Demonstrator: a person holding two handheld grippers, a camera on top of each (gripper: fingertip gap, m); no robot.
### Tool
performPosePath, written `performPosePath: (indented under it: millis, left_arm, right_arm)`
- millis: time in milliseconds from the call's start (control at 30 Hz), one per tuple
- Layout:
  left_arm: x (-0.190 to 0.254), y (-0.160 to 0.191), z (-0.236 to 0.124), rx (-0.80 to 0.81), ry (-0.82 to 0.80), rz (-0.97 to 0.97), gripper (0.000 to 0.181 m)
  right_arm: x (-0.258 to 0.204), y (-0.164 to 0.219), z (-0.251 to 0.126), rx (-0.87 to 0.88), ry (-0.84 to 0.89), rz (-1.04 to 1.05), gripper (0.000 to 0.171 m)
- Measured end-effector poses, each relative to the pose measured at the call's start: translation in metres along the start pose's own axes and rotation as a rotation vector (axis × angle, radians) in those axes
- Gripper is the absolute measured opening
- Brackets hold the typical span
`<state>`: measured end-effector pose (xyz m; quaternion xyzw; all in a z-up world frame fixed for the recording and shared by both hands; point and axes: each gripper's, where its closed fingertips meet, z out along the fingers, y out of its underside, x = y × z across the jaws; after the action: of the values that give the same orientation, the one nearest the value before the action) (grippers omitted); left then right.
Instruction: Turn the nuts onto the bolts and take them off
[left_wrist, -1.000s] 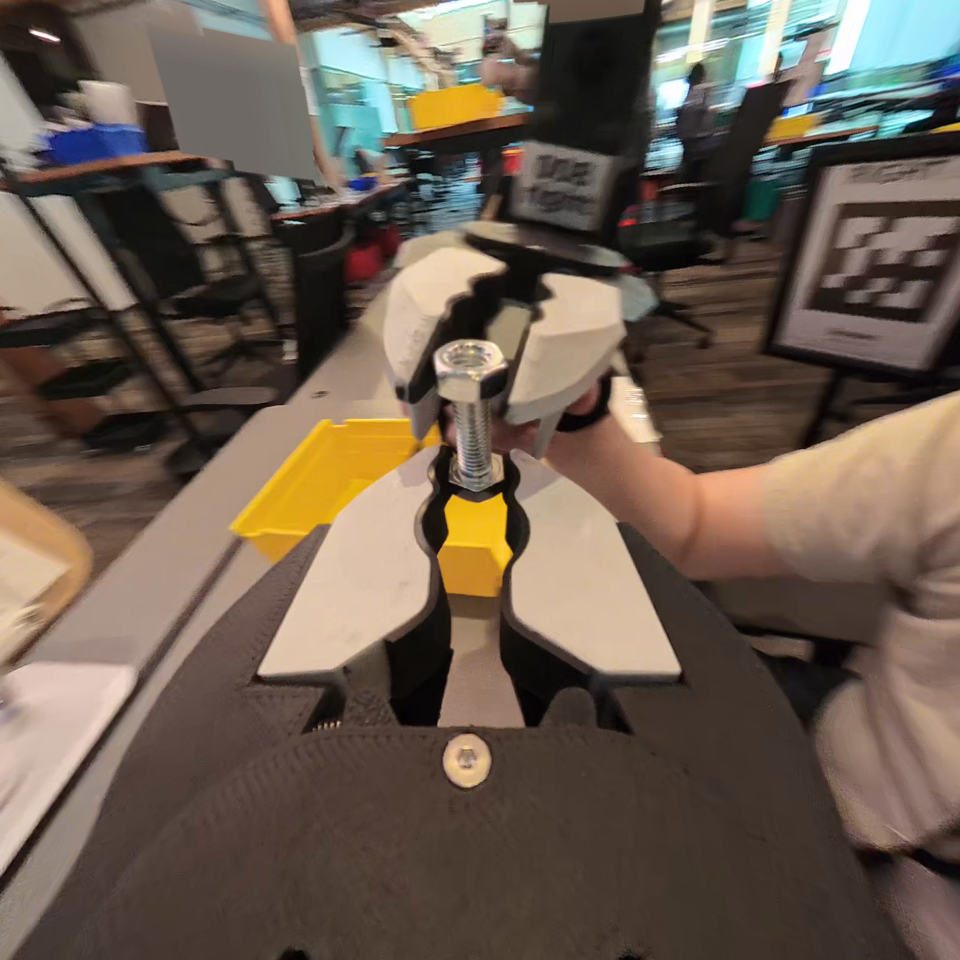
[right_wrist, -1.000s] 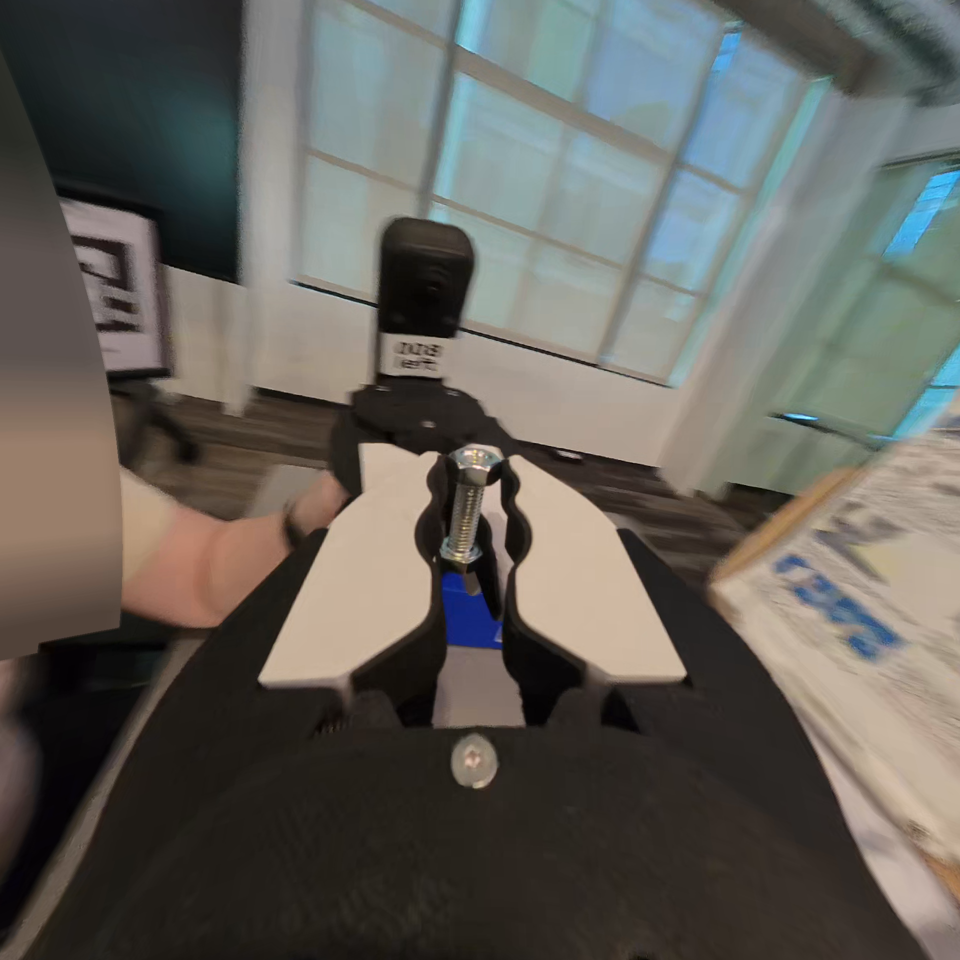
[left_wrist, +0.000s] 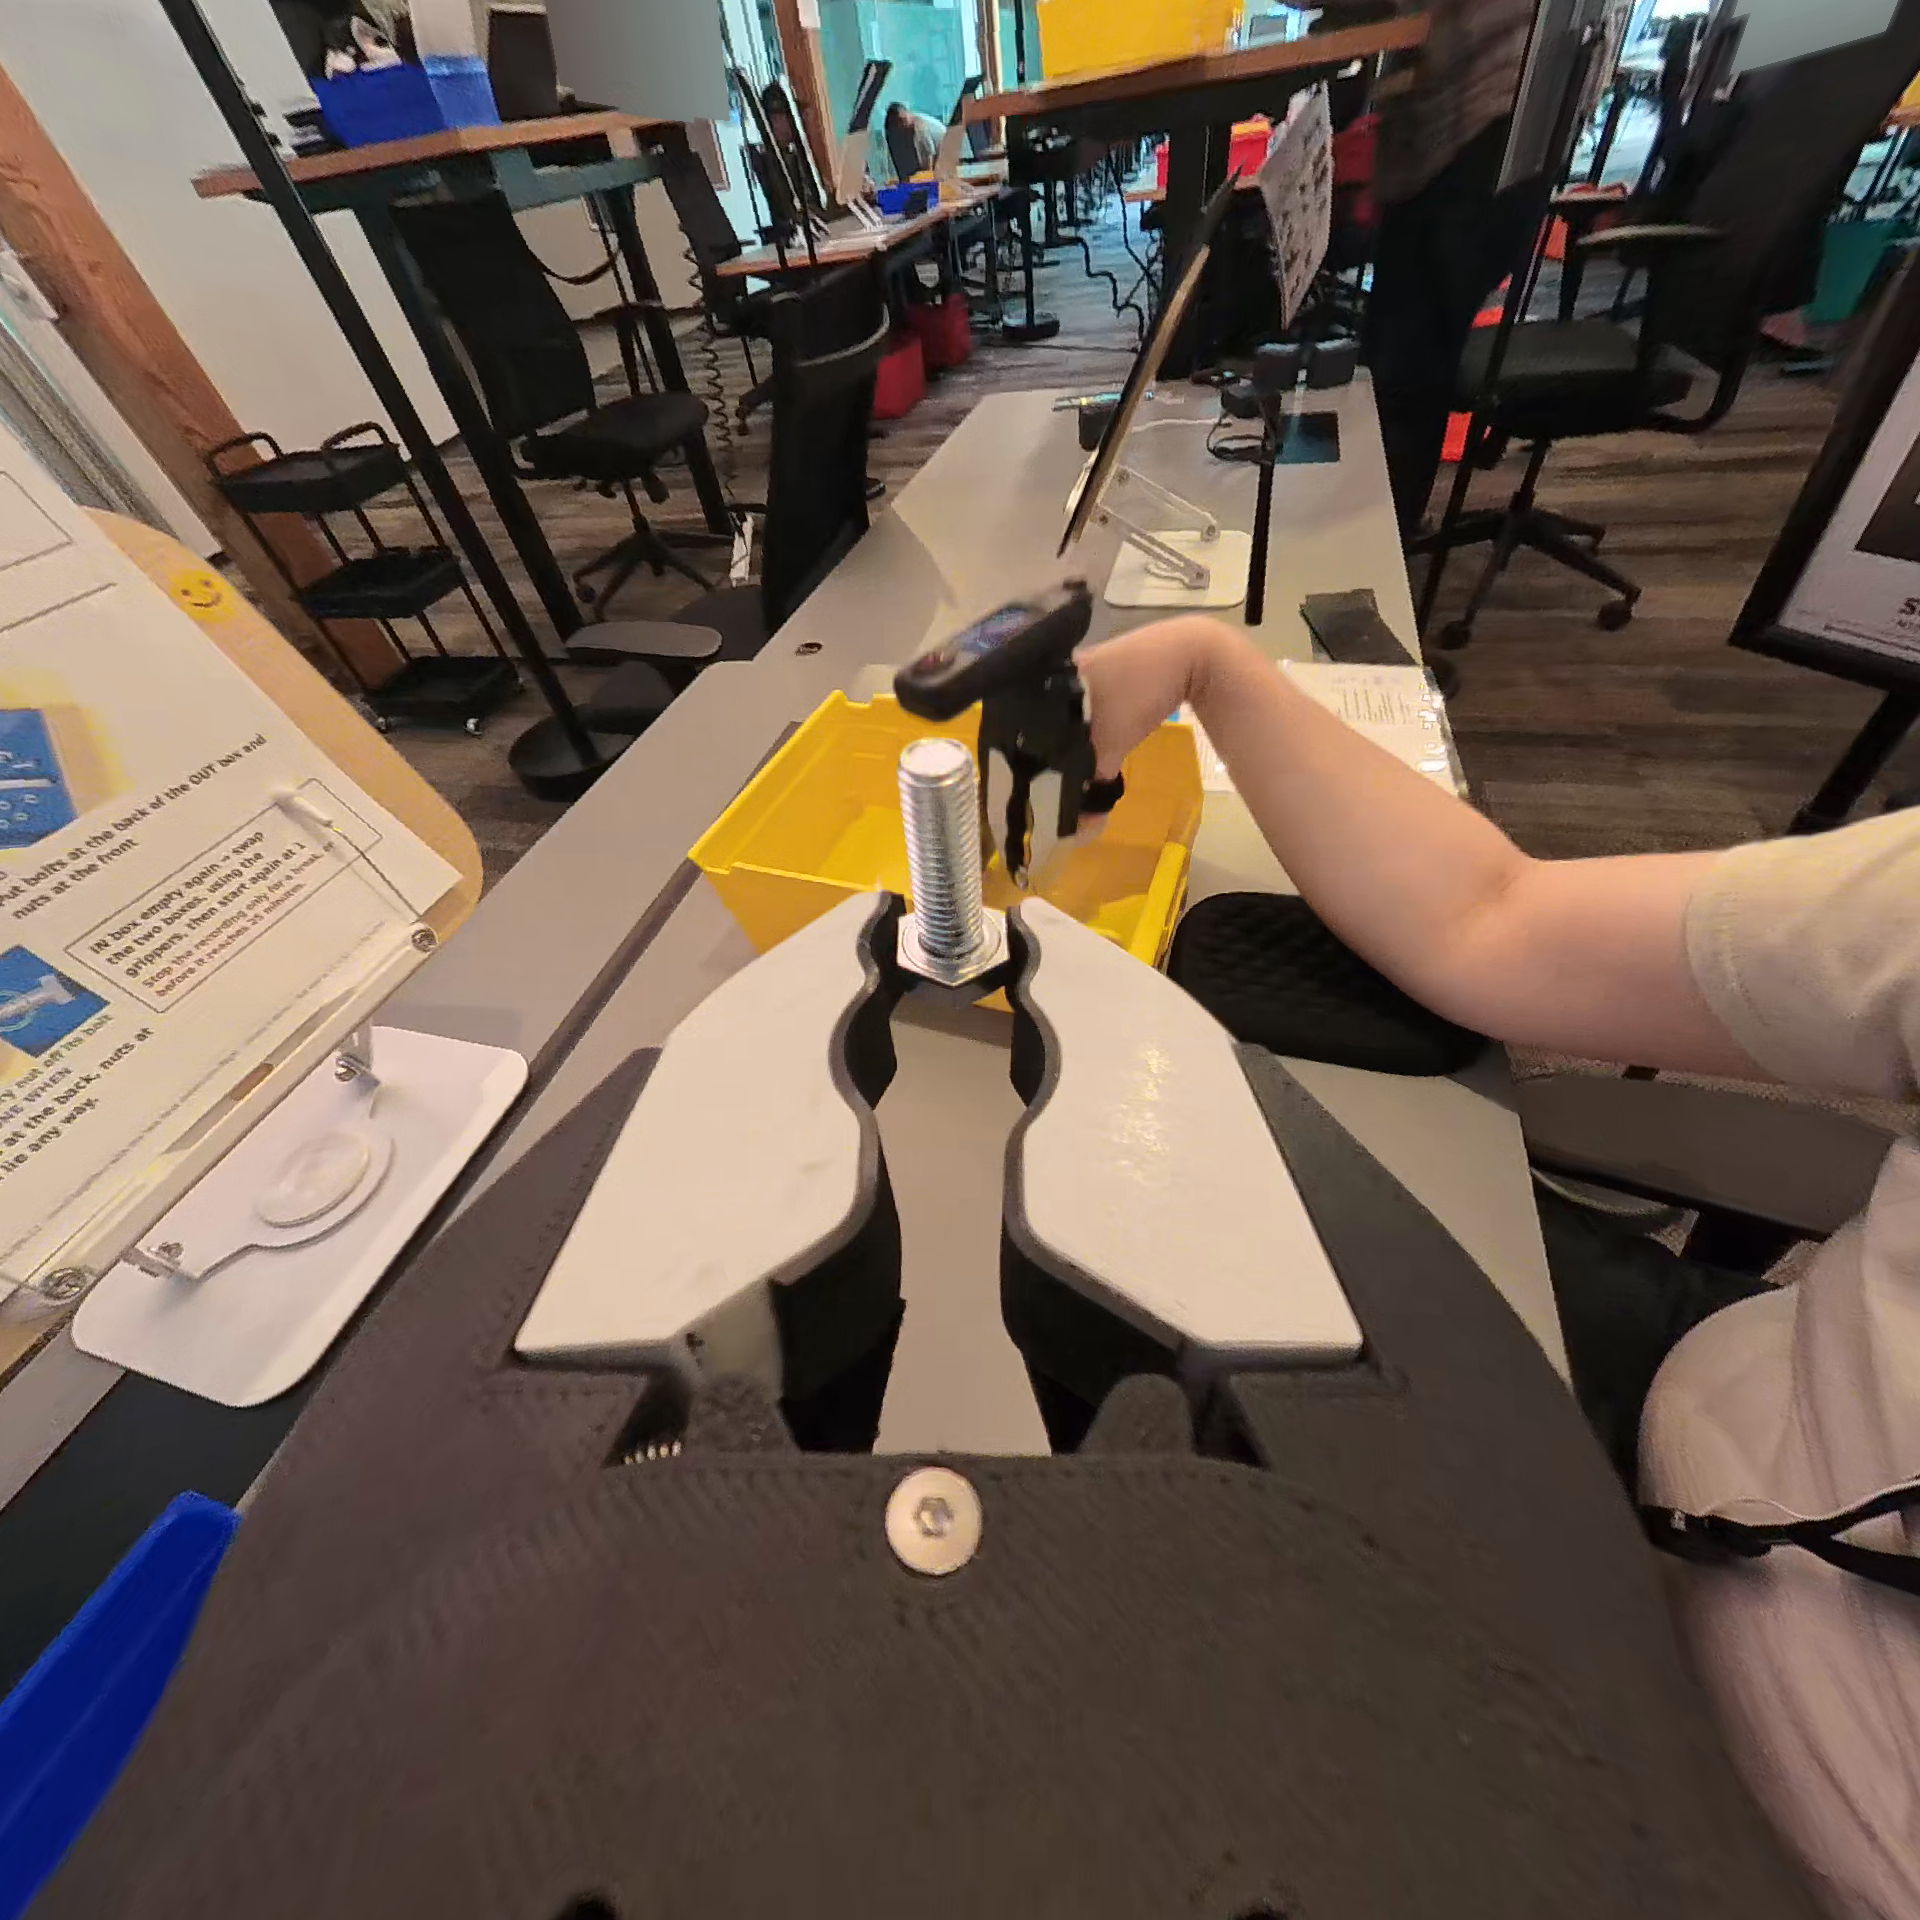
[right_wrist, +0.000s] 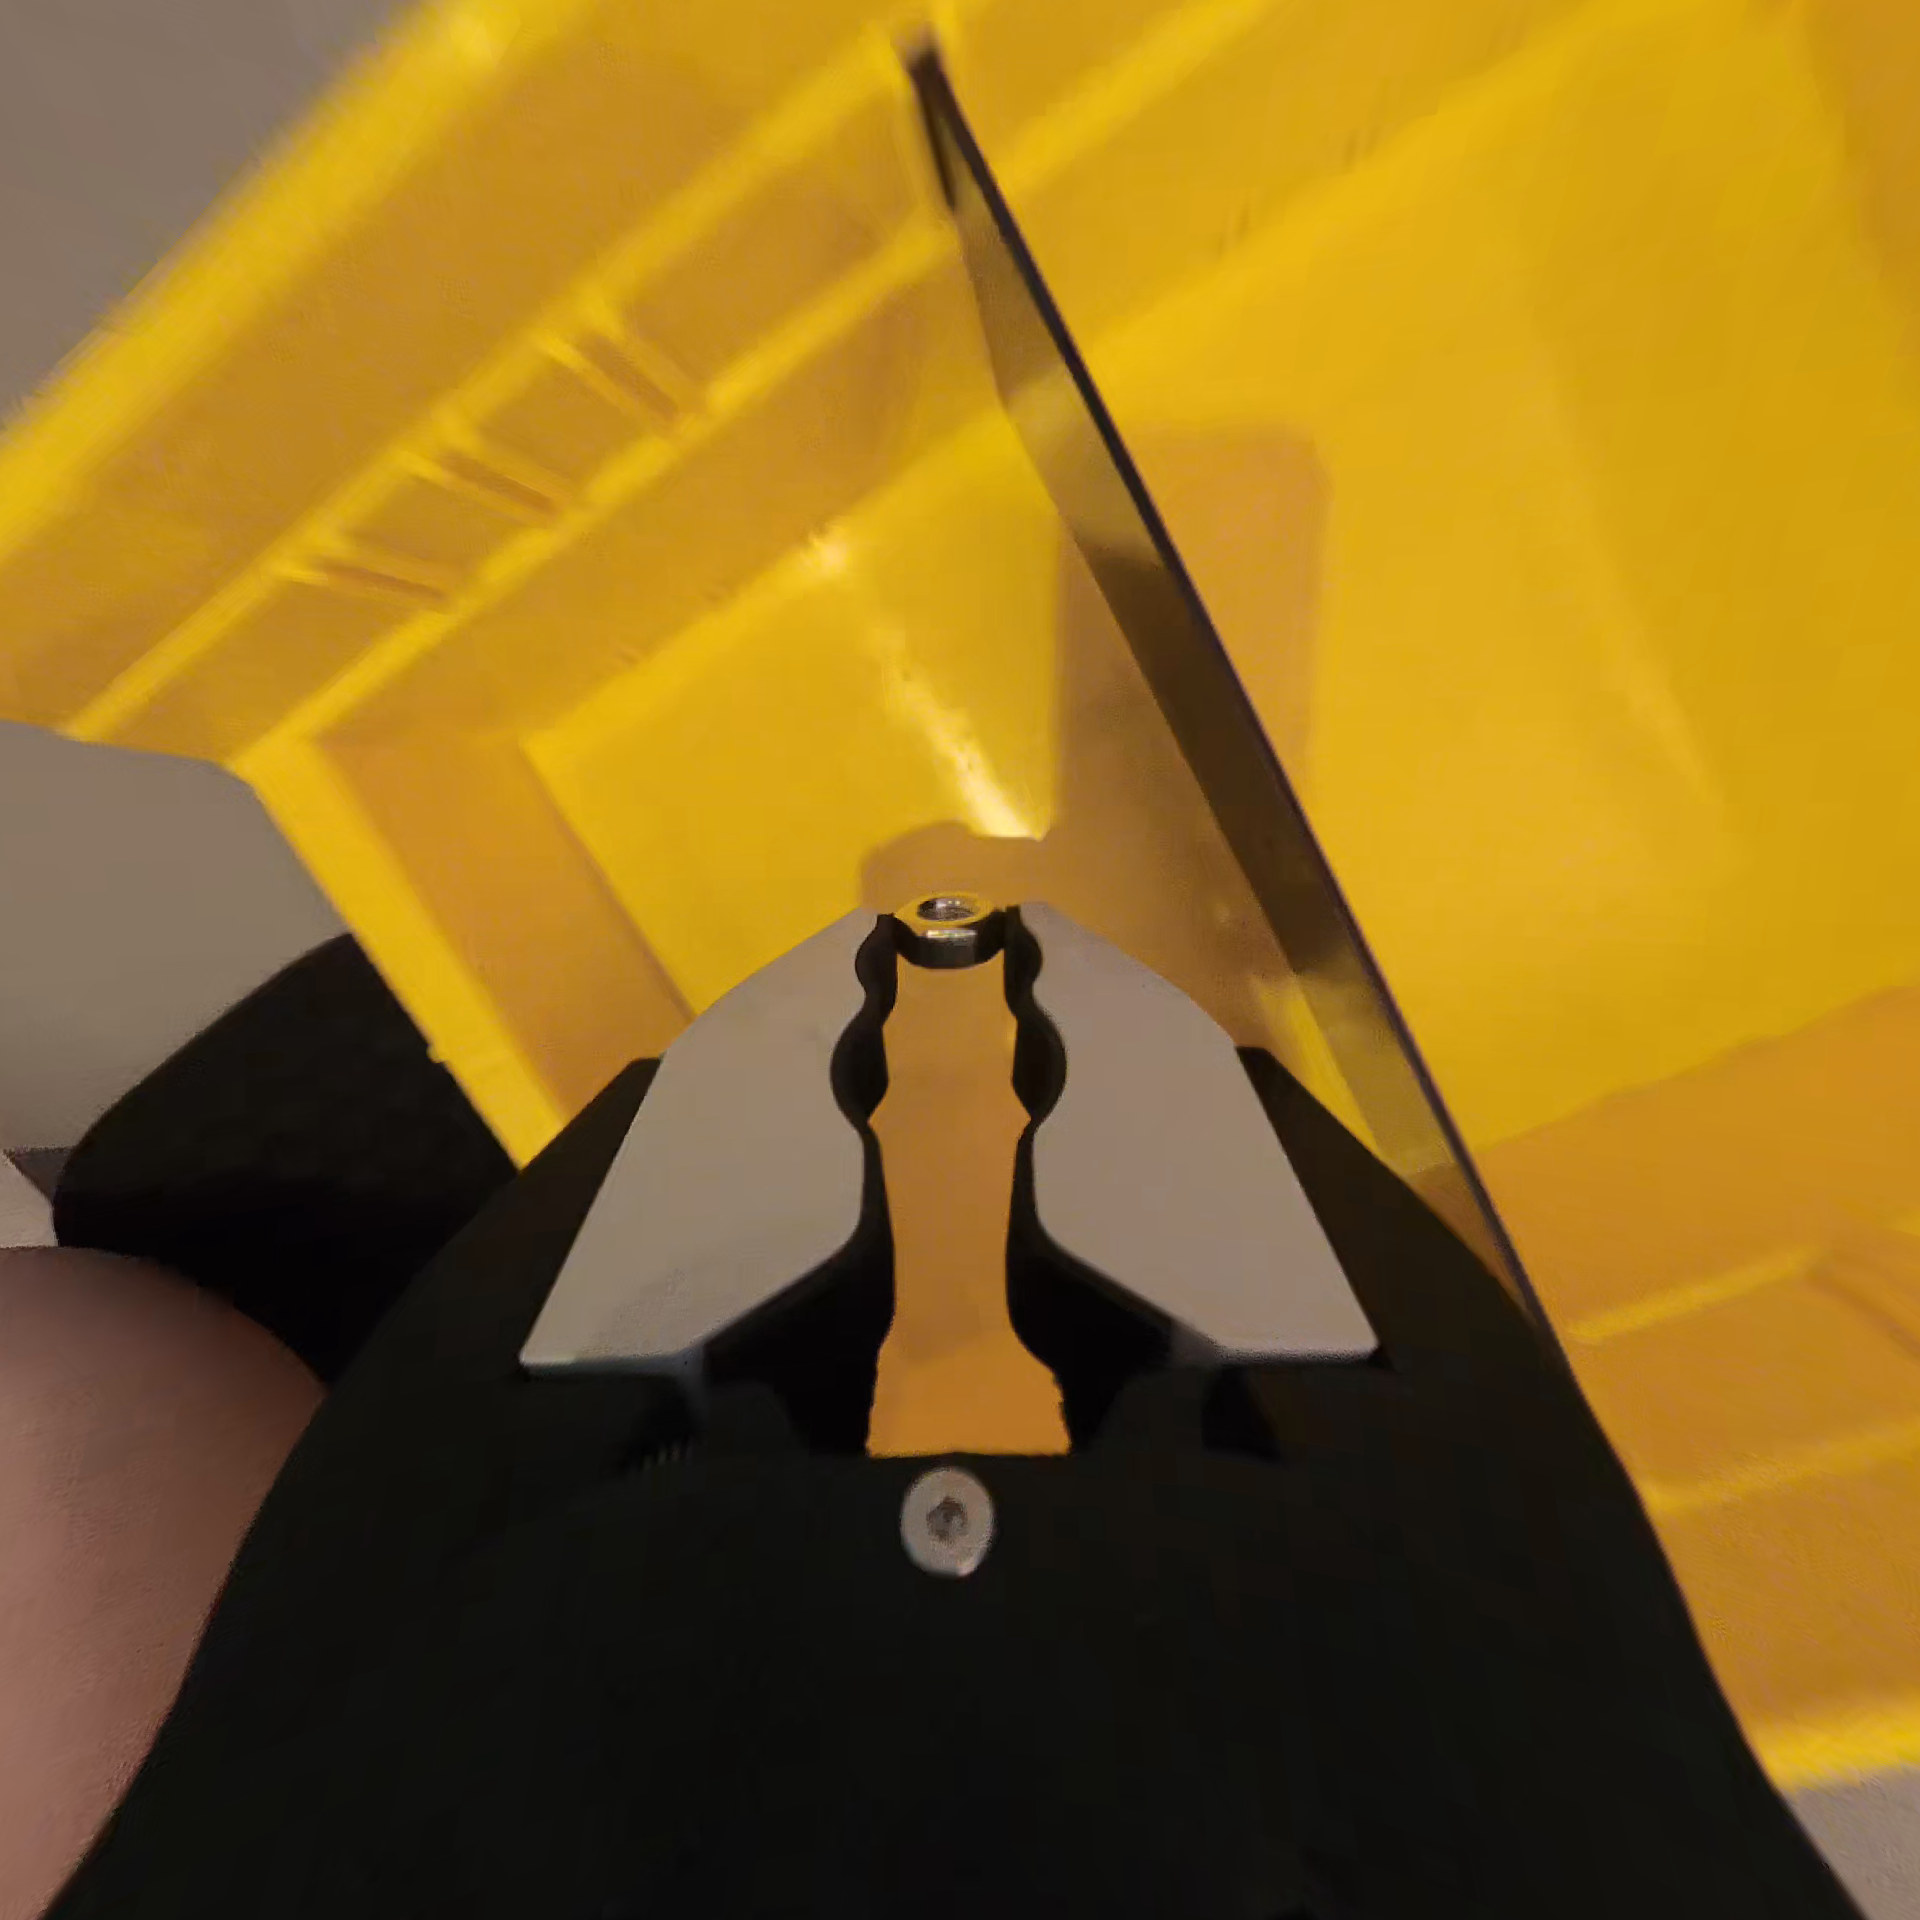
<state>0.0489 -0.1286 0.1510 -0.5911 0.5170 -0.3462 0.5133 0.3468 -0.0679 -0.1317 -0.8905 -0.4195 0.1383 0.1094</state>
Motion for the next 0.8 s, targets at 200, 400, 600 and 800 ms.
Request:
performPosePath:
  millis: [200, 400, 600, 800]
  left_arm:
    - [0.0, -0.004, -0.009, 0.023, 0.008, -0.009, 0.018]
    - [0.003, -0.004, -0.006, 0.021, 0.025, -0.01, 0.018]
    - [0.006, -0.001, 0.0, 0.001, 0.04, -0.012, 0.018]
    - [0.007, 0.001, 0.004, -0.008, 0.047, -0.019, 0.018]
  right_arm:
    - [-0.002, 0.001, 0.021, -0.039, -0.039, -0.045, 0.021]
    - [-0.005, 0.003, 0.026, -0.088, -0.044, -0.021, 0.021]
    - [-0.01, -0.004, 0.02, -0.025, -0.102, 0.06, 0.025]
    - [-0.008, -0.007, 0.009, 0.02, -0.06, 0.037, 0.036]
